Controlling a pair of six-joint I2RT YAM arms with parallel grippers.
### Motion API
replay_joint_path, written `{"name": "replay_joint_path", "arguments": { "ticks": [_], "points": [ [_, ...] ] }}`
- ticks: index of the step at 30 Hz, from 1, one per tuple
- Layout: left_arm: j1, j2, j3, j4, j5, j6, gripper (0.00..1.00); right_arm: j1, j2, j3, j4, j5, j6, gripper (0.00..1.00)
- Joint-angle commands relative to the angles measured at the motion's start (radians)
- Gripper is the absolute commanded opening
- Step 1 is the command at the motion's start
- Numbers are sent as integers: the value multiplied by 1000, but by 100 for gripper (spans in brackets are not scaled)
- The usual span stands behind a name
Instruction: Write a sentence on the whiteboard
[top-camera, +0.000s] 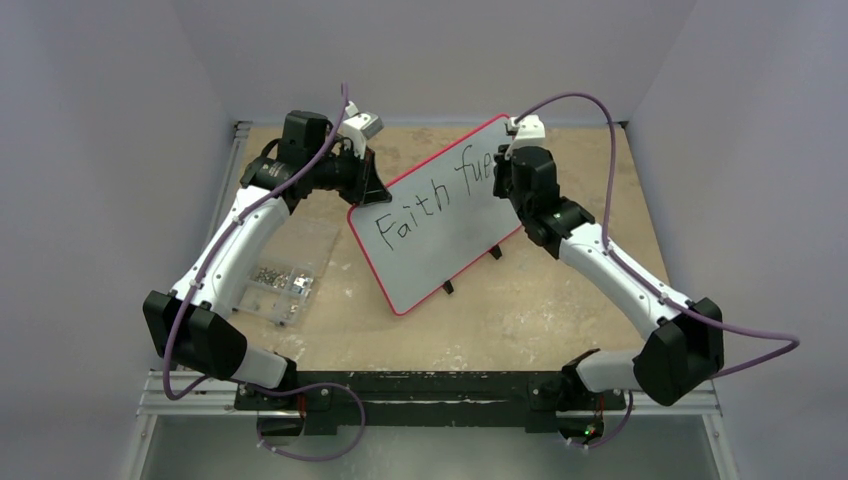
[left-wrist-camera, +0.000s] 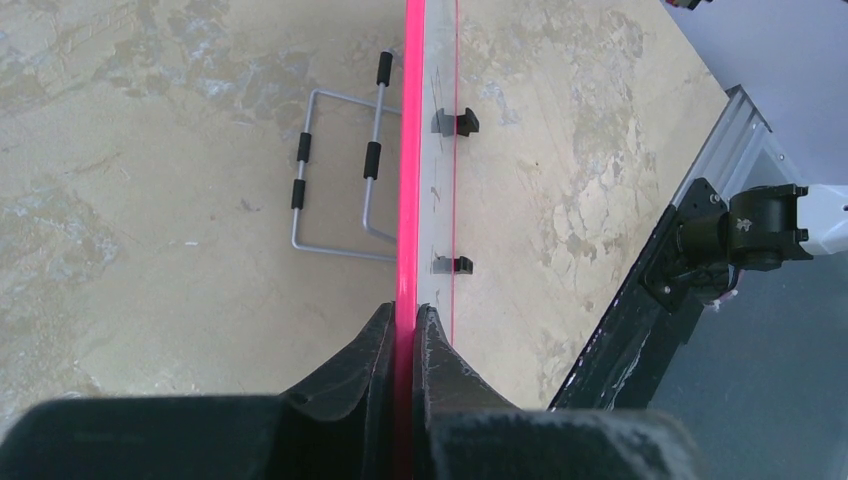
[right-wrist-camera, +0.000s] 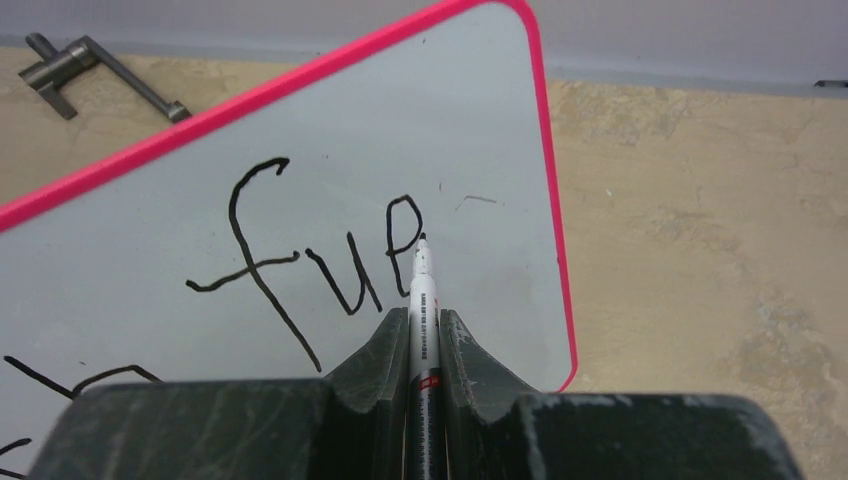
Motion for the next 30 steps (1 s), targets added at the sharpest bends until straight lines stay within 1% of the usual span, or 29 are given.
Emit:
{"name": "replay_joint_path", "arguments": {
  "ticks": [1,9,24,30],
  "points": [
    [9,-50,8,78,-69,55,0,-2,-13,78,2,45,-27,0],
    [8,-50,8,79,-70,55,0,-3,-36,92,-13,72,-17,0],
    [8,-53,9,77,-68,57,0,-22,73,226,2,42,-16,0],
    [8,-52,11,75,-71,60,0,-26,99,224,2,24,-12,0]
  ]
}}
